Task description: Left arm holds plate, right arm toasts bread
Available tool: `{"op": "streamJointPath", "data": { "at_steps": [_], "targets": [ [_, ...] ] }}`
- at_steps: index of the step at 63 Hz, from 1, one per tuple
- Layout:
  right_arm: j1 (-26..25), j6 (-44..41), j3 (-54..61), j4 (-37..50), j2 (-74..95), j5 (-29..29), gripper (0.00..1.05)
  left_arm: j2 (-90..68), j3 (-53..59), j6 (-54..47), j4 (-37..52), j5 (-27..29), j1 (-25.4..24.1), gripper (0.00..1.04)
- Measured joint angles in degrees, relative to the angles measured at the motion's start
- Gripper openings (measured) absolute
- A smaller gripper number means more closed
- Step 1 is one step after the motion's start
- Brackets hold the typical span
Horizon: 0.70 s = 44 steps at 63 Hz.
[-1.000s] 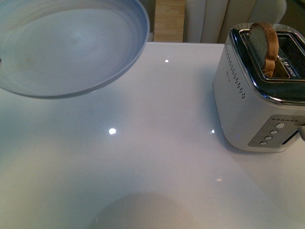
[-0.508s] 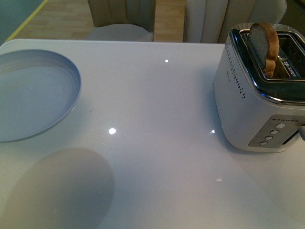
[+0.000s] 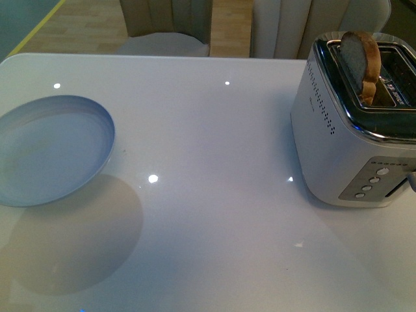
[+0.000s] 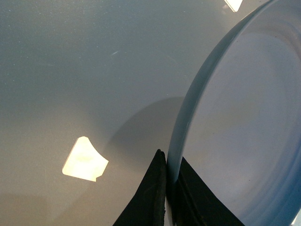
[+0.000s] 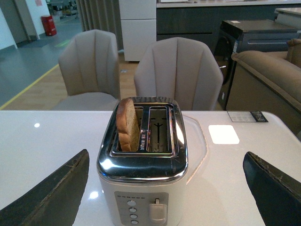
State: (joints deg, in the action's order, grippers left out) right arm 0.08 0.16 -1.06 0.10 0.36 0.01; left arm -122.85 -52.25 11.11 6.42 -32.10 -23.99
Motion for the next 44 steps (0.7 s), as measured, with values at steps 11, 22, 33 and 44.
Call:
{"op": "streamJointPath", "data": {
  "at_steps": [11,22,33,44],
  "targets": [
    [0.0,0.0,0.0,0.0,0.0,0.0,0.96,-5.4,-3.0,-1.4,0.5,-0.1,-0.6,0.03],
    [0.0,0.0,0.0,0.0,0.0,0.0,0.96,-9.7,-5.9,-2.8,1.0,0.8,-1.4,0.03],
    [0.0,0.0,0.0,0.0,0.0,0.0,0.96,-12.7,-7.5,-3.8,2.5,2.2,-1.7,0.03],
    [0.0,0.0,0.0,0.0,0.0,0.0,0.96,-14.5,-8.2,-4.0,2.8,1.4,-1.8,0.03]
  ]
}}
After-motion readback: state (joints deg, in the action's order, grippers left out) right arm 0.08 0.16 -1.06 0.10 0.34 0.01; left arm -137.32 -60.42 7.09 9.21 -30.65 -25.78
